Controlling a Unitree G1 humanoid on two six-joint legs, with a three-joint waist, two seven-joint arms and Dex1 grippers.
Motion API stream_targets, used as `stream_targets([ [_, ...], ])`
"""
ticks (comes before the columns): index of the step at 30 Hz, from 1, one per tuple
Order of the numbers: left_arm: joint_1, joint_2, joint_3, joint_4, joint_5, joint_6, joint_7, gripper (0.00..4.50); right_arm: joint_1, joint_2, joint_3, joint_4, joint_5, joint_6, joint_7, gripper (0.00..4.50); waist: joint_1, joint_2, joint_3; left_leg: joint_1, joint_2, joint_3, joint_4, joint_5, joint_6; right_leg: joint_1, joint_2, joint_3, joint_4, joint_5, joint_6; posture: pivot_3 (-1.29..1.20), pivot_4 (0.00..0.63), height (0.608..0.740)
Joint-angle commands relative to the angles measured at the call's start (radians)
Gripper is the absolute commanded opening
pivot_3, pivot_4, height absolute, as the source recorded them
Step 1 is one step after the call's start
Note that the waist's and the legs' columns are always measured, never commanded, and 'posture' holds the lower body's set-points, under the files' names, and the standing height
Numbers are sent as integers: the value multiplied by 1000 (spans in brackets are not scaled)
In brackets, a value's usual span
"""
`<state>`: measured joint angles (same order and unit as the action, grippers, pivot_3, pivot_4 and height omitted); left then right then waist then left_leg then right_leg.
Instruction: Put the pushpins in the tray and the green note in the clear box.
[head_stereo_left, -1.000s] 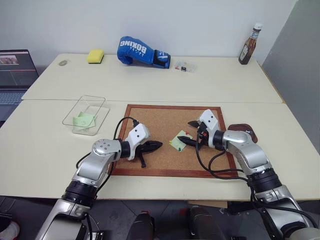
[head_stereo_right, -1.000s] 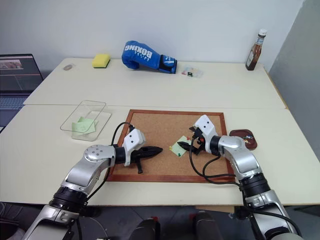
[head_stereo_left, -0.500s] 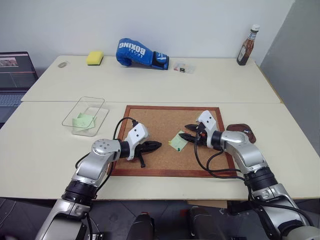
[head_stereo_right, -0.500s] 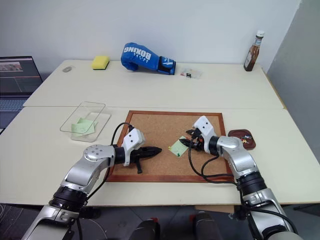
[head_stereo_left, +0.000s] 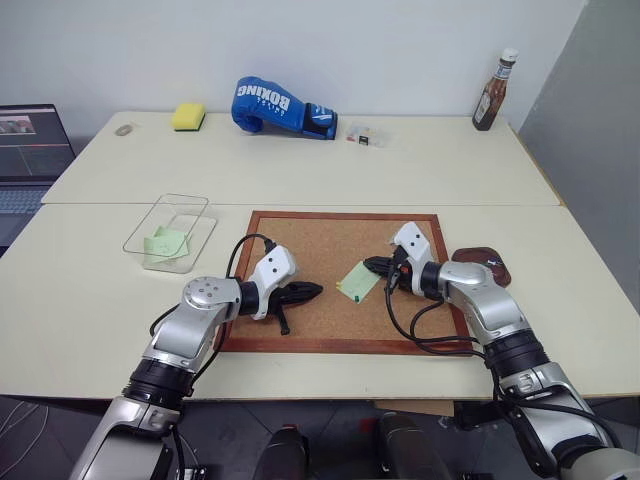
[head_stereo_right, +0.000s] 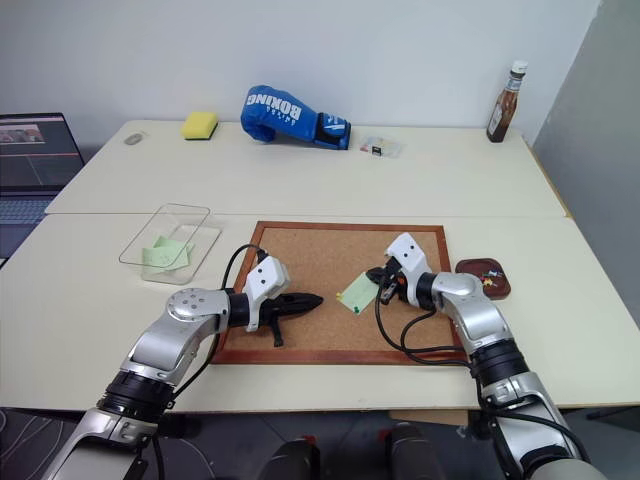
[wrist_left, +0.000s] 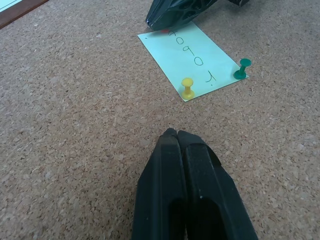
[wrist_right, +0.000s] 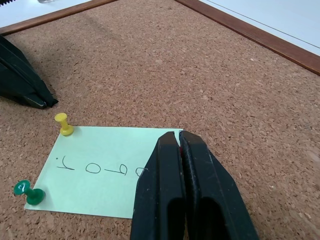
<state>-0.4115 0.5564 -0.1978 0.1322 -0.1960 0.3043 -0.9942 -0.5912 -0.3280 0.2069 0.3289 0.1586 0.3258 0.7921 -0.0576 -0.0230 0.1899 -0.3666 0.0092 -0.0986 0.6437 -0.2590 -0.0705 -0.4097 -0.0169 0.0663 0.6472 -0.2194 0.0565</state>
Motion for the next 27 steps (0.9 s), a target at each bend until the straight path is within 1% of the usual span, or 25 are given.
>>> stream_targets([
  [1,5,14,-6,23,31,14,7,0,-14,-5,-30,-33,9,-25,9,23,0,0,0,0,0,0,0,0,0,0,0,0,0,0,0,0,150,740],
  [7,-3,15,-26,46,73,40,40,0,-8,-7,-55,-120,53,-9,31,23,0,0,0,0,0,0,0,0,0,0,0,0,0,0,0,0,150,740],
  [12,-7,24,-51,59,102,53,40,0,4,-22,-54,-185,53,17,35,23,0,1,0,1,0,0,0,0,0,1,0,0,0,0,0,0,150,740],
  [14,-10,25,-54,69,111,50,46,0,9,-26,-55,-206,54,27,34,23,0,1,0,3,0,-1,0,0,0,3,0,0,0,-2,-3,0,150,740],
  [27,-14,14,-62,75,116,51,48,0,36,-48,-56,-295,51,54,15,23,0,2,-1,3,1,0,1,1,2,3,1,0,-1,-3,-5,0,150,740],
])
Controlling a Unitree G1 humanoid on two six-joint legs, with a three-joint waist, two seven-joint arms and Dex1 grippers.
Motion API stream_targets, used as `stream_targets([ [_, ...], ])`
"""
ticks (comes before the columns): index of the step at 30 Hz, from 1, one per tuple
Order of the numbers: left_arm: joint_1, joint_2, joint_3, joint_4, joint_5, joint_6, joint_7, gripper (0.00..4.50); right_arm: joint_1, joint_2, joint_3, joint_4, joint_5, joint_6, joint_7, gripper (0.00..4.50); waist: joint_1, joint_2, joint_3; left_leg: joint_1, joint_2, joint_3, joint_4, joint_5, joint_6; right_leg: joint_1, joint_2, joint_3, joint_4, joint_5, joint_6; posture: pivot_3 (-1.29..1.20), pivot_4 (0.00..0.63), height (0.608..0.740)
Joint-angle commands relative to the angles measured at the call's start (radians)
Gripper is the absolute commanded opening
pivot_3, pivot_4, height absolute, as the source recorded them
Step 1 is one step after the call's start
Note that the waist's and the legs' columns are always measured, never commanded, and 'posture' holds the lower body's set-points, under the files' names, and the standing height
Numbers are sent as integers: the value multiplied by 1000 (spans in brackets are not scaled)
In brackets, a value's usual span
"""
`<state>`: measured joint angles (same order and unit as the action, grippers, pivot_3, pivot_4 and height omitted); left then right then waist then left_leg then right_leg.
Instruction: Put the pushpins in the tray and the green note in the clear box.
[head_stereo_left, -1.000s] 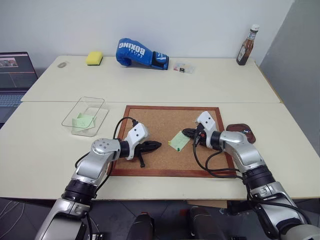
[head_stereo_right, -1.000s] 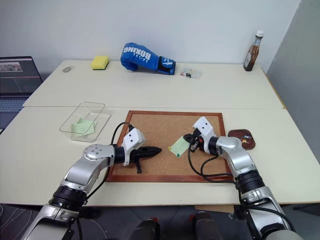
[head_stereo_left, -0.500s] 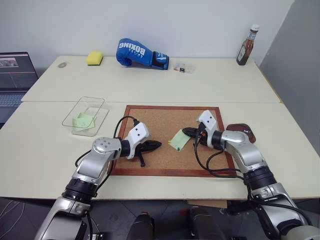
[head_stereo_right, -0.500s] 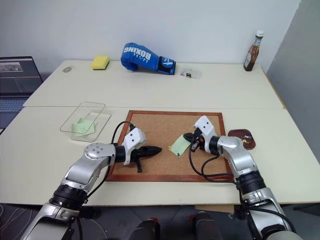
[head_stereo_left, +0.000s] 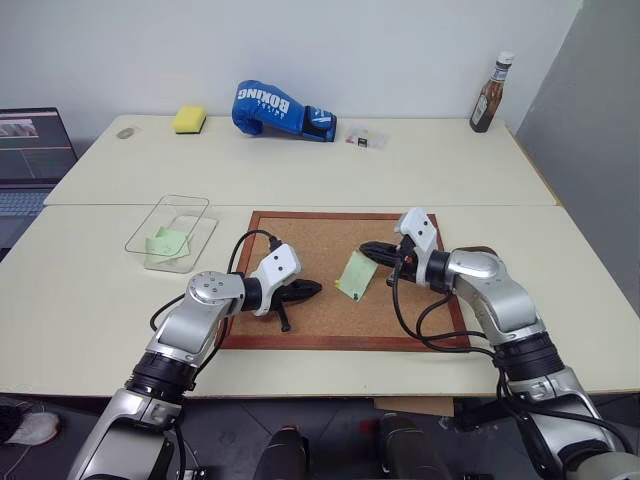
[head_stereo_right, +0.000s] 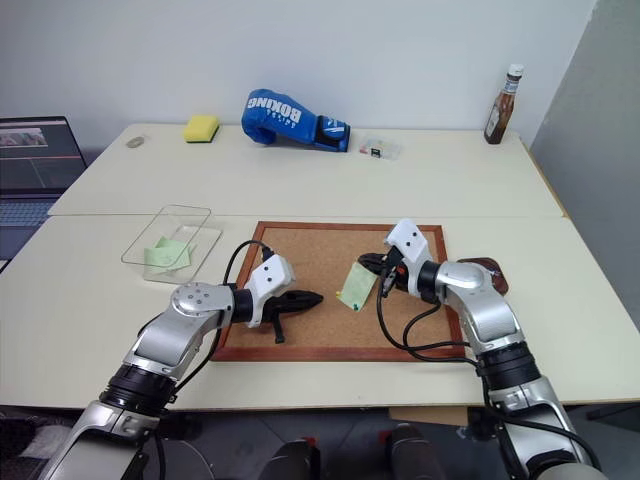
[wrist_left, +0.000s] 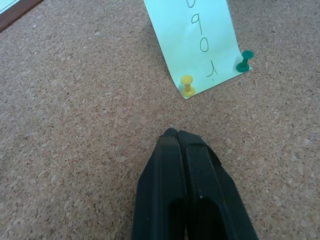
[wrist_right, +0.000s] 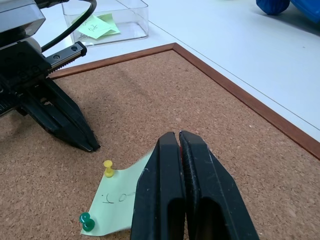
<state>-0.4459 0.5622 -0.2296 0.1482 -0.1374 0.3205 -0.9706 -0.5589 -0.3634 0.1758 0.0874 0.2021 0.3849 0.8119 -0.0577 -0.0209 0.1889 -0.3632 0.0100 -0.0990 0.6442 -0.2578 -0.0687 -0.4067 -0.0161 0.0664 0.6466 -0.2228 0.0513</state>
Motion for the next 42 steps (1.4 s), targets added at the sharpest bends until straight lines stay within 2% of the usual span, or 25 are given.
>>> stream_targets([
  [1,21,7,-31,58,58,34,25,0,8,-15,-27,-62,12,1,-7,23,0,0,0,0,0,0,0,0,0,0,0,0,0,0,0,0,150,740],
  [7,24,9,-32,58,60,33,25,0,28,-50,-105,-126,69,84,-37,23,0,0,0,0,0,0,0,0,0,0,0,0,0,0,0,0,150,740],
  [15,42,12,-38,38,59,37,24,0,91,-171,-335,-148,34,225,-264,23,1,0,0,-1,0,0,-1,0,0,0,0,0,-2,0,0,0,150,740],
  [20,41,7,-45,41,59,32,17,0,171,-227,-402,-137,36,273,-304,23,1,1,0,-1,0,1,-2,0,0,0,0,1,-3,-1,0,0,150,740],
  [29,22,2,-52,72,70,12,8,0,165,-197,-425,-84,95,333,-309,23,0,1,-1,-1,0,3,-1,0,0,-1,0,3,-4,-1,0,0,150,740],
  [41,35,13,-47,60,69,8,12,0,92,-152,-375,79,81,258,-315,23,0,1,-1,-1,0,3,-1,0,0,-1,0,2,-4,-1,0,0,150,740],
  [42,36,14,-46,60,69,8,15,0,87,-152,-371,88,81,251,-311,233,0,1,-1,-1,0,3,-1,0,0,-1,0,3,-4,-1,0,0,150,740],
])
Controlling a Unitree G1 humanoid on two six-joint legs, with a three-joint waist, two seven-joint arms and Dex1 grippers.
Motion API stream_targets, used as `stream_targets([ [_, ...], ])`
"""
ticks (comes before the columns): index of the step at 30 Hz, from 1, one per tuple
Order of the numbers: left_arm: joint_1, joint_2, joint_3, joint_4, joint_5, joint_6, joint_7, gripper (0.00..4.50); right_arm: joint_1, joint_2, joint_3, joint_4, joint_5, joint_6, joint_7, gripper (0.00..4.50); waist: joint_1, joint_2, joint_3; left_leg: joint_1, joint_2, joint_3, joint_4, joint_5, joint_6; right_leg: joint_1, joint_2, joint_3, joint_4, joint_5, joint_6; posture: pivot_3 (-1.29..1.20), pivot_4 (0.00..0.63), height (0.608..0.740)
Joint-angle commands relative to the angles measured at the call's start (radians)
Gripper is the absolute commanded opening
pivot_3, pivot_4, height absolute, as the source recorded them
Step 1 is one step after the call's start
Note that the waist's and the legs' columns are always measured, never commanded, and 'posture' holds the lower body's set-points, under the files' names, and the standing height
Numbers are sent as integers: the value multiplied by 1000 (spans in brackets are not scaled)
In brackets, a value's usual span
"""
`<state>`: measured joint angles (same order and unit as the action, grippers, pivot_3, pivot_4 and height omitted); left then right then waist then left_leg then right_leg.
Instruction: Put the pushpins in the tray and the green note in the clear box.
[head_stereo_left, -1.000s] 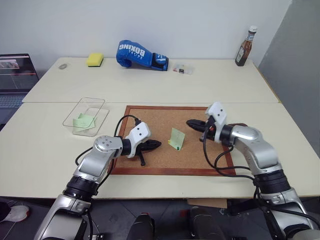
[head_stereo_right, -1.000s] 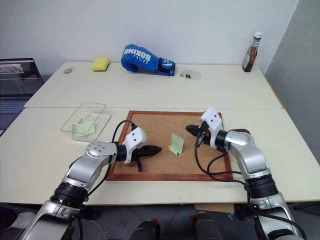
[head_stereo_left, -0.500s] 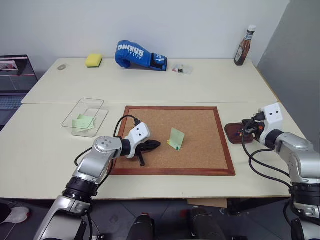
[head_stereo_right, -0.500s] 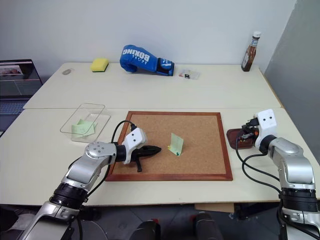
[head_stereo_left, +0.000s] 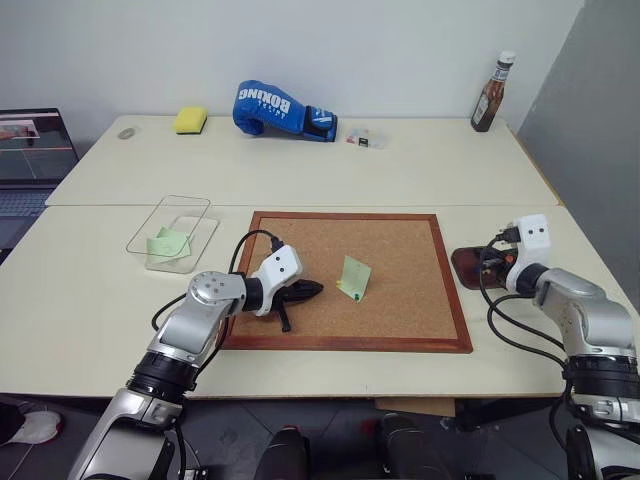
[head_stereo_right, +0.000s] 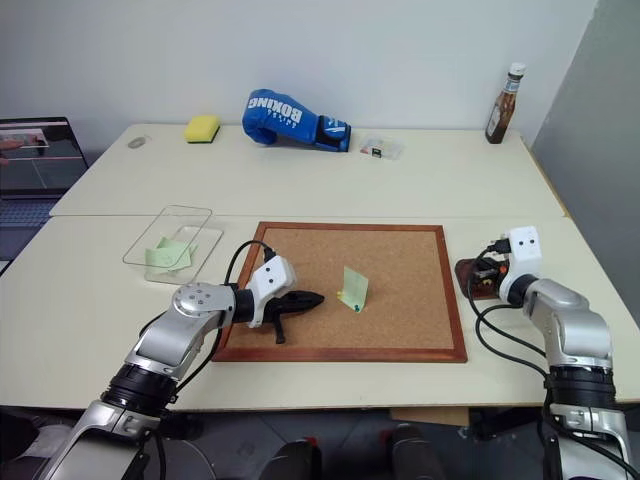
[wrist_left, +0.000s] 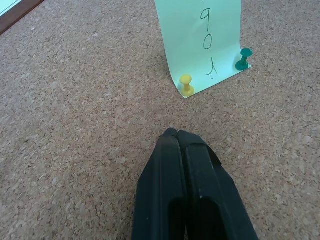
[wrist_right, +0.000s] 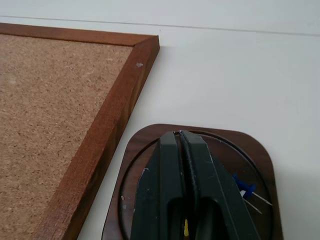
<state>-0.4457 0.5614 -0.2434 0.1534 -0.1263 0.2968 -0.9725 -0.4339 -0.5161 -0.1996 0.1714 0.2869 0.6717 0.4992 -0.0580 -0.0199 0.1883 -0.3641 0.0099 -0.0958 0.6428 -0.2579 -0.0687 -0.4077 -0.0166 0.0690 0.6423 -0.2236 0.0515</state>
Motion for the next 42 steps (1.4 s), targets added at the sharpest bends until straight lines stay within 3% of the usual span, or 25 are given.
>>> stream_targets([
  [1,37,15,-31,55,59,31,19,0,-42,0,8,15,-6,-44,5,452,0,0,0,0,0,0,0,0,0,0,0,0,0,0,0,0,150,740],
  [6,41,18,-27,51,58,33,22,0,-52,-8,12,54,-11,-70,9,1242,-1,0,0,0,0,0,0,0,0,0,0,0,0,0,0,0,150,740],
  [17,37,14,-28,57,62,28,22,0,-40,-24,10,44,-25,-94,5,3545,-1,0,0,0,0,0,0,0,0,-1,0,0,-1,0,0,0,150,740],
  [22,36,13,-30,58,62,27,20,0,-24,-32,14,30,-35,-109,3,4375,-1,0,0,-1,0,0,0,0,0,-1,0,0,-1,0,0,0,150,740],
  [42,23,6,-38,77,64,16,21,0,1,-149,53,-23,-98,-235,91,4460,0,0,0,-2,0,0,-1,0,0,-2,-1,0,-5,0,0,0,150,740],
])
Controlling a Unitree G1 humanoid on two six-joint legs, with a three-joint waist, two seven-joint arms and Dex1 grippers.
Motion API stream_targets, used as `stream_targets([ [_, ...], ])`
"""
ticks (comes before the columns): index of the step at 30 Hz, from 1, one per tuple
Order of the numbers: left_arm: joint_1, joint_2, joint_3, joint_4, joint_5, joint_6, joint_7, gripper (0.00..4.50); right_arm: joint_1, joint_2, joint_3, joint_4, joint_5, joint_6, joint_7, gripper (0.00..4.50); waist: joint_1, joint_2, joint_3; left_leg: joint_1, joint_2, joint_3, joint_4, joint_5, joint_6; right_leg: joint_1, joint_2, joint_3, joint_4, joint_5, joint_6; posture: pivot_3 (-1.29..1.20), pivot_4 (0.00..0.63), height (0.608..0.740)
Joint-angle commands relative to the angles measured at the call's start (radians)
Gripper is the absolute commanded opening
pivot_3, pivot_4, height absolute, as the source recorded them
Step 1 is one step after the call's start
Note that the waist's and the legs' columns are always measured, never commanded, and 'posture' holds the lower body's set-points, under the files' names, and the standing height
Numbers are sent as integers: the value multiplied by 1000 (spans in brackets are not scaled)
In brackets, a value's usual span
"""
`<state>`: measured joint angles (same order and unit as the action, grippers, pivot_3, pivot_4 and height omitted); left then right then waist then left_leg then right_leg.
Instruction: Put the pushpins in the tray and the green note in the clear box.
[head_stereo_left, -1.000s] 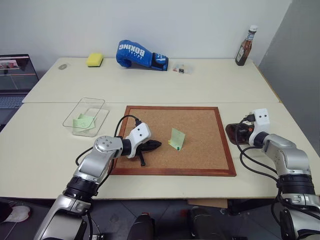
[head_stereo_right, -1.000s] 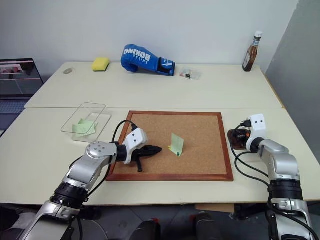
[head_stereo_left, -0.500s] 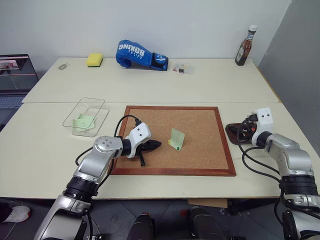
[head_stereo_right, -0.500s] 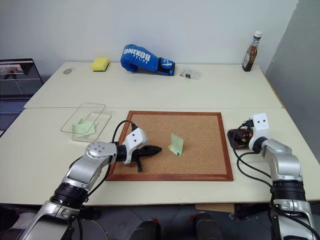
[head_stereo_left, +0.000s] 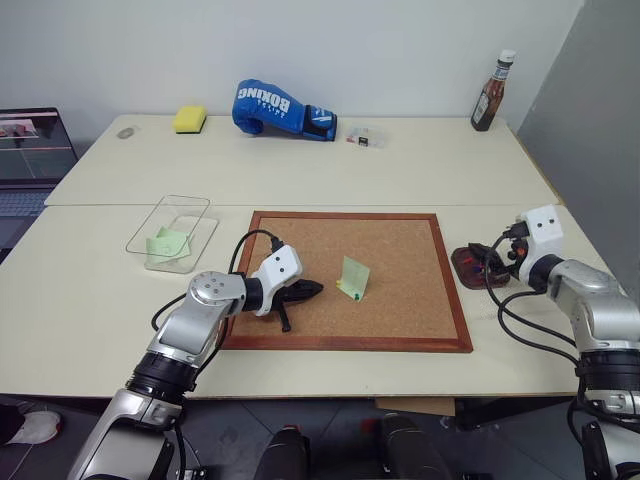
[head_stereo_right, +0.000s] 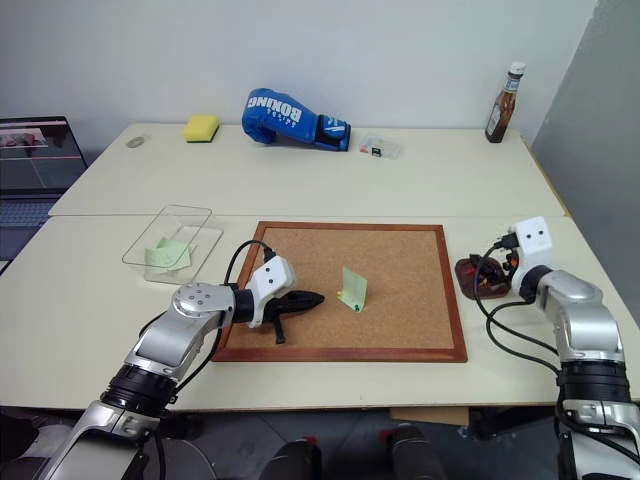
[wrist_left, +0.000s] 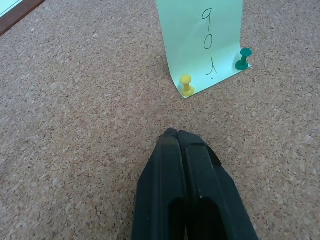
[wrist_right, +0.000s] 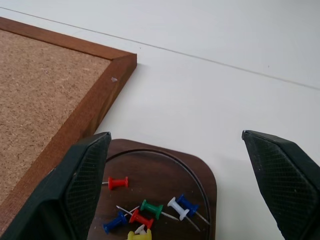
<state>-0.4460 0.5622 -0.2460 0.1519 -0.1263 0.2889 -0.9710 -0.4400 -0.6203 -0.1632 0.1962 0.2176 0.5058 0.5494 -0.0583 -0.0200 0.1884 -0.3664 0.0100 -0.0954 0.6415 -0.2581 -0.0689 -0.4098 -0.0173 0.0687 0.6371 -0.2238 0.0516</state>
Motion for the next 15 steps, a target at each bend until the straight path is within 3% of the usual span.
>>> stream_targets([
  [1,24,5,-37,78,64,22,19,0,14,-61,36,-50,-51,-100,55,4460,1,0,0,0,0,0,0,0,0,0,0,0,-1,0,0,0,150,740],
  [9,20,8,-40,86,64,14,11,0,36,-101,52,-97,-56,-178,137,4460,2,0,0,-1,0,1,-3,0,0,2,0,-1,-7,0,0,0,150,740],
  [15,24,10,-42,81,65,12,8,0,150,-149,66,-371,159,12,361,4460,5,0,0,-1,0,0,-6,0,0,2,0,-1,-7,0,0,0,150,740],
])
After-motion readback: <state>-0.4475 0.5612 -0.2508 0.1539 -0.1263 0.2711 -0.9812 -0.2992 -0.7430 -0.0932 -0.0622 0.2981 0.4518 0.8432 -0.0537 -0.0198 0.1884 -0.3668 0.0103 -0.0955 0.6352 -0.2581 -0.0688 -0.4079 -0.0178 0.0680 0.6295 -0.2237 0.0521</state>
